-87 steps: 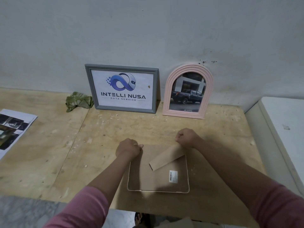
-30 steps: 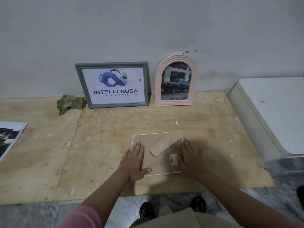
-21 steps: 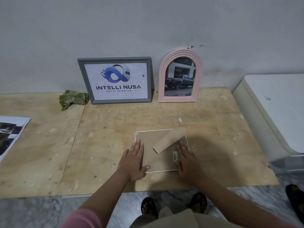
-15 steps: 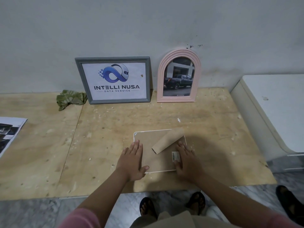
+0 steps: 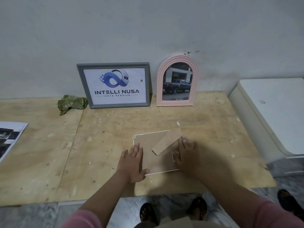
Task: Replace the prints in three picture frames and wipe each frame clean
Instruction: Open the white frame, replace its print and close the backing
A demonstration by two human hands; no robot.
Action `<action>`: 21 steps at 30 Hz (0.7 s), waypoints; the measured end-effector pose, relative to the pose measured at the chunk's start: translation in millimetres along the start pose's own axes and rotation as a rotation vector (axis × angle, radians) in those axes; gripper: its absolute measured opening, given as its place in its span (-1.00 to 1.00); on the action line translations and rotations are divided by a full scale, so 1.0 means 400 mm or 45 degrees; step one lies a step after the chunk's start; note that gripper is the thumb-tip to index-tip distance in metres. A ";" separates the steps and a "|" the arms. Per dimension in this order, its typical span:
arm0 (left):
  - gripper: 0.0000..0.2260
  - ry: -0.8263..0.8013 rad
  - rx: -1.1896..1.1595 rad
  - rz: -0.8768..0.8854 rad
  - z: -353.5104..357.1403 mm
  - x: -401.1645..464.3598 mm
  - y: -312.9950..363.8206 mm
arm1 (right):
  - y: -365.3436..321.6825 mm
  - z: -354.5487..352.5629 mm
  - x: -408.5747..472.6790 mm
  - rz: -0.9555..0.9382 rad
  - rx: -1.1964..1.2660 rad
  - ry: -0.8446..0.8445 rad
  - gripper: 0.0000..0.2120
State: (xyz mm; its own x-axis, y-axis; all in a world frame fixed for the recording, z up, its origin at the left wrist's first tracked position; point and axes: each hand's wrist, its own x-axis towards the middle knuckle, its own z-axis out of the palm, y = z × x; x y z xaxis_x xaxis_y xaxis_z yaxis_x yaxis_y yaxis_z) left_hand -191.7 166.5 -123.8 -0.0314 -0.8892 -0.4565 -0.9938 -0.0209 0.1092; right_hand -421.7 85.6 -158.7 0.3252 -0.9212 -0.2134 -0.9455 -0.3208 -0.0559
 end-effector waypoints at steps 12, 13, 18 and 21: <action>-0.10 0.008 -0.078 -0.057 -0.002 0.001 0.008 | 0.022 -0.013 0.017 -0.003 0.281 0.141 -0.58; -0.09 0.014 -0.084 -0.060 -0.001 0.002 0.006 | 0.029 -0.021 0.022 0.006 0.339 0.221 -0.62; -0.04 0.069 -0.286 -0.187 0.011 0.015 0.004 | 0.014 -0.060 0.045 -0.051 0.227 0.303 -0.45; -0.32 0.289 -0.565 -0.365 0.019 0.023 0.009 | -0.002 -0.035 0.052 -0.088 0.062 0.129 -0.41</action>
State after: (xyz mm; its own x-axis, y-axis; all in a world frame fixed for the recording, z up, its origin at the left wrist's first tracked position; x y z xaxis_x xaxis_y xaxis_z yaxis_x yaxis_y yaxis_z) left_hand -196.5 161.7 -134.3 0.3054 -0.8945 -0.3266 -0.8176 -0.4221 0.3916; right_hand -413.8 63.7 -149.5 0.3877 -0.9154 -0.1083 -0.9196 -0.3758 -0.1147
